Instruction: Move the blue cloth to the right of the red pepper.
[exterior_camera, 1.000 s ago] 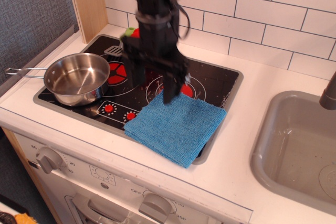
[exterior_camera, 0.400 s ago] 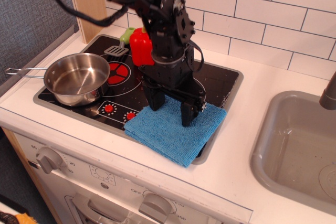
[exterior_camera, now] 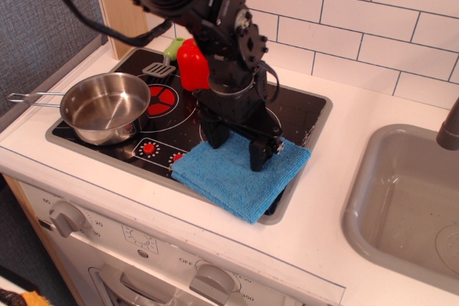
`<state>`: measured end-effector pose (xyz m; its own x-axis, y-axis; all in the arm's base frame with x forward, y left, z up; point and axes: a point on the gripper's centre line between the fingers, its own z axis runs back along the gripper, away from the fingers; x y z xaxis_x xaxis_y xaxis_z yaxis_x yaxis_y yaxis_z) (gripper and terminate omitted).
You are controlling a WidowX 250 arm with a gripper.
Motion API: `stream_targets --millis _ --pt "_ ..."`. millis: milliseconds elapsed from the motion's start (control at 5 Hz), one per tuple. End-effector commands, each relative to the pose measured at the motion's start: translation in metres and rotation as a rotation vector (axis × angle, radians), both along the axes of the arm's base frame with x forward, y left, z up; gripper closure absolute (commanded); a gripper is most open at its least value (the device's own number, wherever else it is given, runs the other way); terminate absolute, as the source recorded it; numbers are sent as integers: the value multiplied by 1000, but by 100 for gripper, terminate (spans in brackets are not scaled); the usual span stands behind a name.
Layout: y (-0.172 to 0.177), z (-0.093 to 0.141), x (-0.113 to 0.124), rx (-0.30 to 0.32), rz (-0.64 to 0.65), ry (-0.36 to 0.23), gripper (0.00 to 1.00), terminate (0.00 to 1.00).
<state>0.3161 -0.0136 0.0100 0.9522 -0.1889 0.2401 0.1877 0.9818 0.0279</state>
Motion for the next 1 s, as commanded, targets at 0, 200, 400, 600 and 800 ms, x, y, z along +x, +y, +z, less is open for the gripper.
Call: stream_targets --millis 0,200,400,600,800 --pt "20 9 57 29 129 -36 0 0" --pt "27 12 70 25 160 -36 0 0" --pt "24 11 74 30 168 -30 0 0" --pt "22 14 79 -7 222 -17 0 0" --pt "18 44 85 -49 259 -60 0 0"
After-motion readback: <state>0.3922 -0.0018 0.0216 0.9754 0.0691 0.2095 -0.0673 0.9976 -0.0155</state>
